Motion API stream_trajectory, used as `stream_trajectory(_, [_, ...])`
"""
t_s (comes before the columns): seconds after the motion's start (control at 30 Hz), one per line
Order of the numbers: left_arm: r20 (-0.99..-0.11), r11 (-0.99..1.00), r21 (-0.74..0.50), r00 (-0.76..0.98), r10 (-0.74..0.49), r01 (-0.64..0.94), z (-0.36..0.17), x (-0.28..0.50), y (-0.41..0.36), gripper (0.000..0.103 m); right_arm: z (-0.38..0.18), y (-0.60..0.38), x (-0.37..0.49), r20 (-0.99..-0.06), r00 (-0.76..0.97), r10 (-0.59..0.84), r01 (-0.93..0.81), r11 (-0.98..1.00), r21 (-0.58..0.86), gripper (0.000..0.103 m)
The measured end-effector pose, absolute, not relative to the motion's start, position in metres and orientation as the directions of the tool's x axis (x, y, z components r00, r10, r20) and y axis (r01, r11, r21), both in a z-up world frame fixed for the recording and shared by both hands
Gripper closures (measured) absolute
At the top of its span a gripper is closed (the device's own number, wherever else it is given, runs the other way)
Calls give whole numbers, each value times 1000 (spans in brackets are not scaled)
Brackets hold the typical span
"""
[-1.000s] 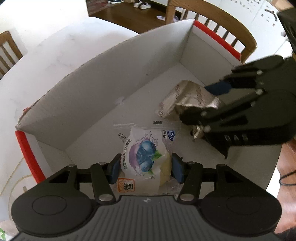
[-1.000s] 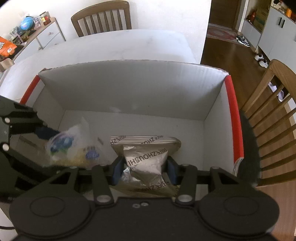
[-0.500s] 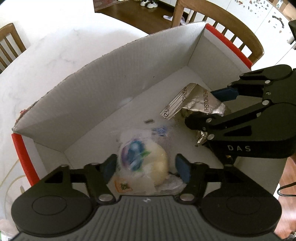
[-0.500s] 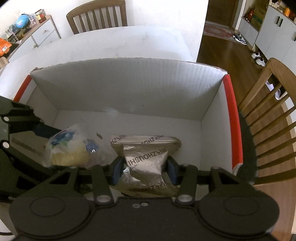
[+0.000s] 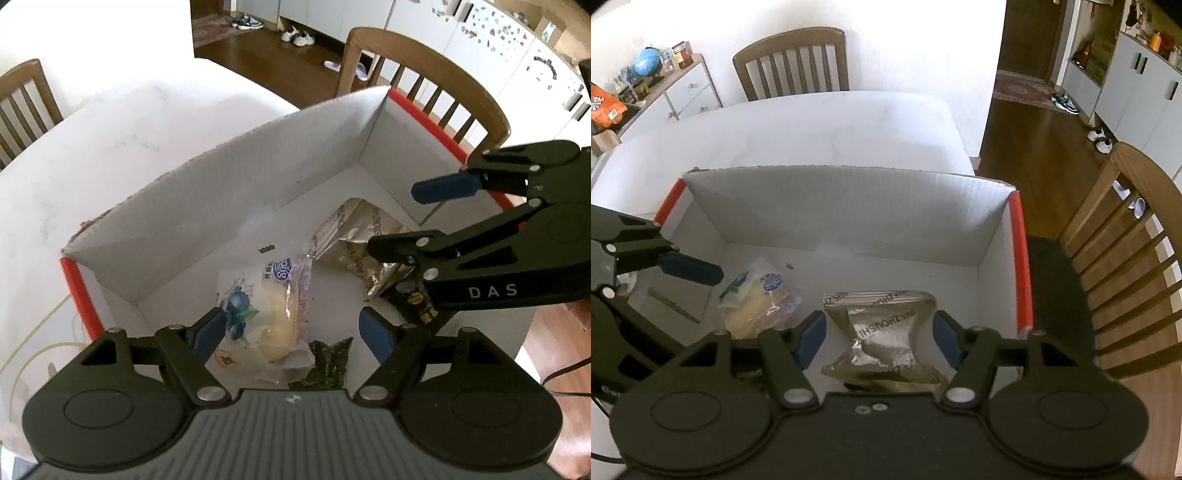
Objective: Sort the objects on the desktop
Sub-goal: 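Lower both bags into the shoebox and open both grippers, then withdraw both grippers from the shoebox back over the table items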
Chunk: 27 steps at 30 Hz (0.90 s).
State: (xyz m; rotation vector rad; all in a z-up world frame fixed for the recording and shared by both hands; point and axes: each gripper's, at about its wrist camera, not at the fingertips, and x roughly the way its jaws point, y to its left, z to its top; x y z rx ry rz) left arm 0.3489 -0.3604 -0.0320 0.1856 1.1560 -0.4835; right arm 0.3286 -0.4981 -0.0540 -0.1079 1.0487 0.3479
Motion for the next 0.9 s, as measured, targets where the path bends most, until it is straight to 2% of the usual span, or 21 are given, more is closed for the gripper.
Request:
stream_trajectory(0.77, [-822,878,-163,431,-373,450,5,286,-340,24,-5,-491,277,-793,515,326,-359,922,146,39])
stream_trajectory(0.9, [-797,883,-170,465,-384,438,10,271,-330,24,0,-483,265,-776,539,327,-349,925,148,34])
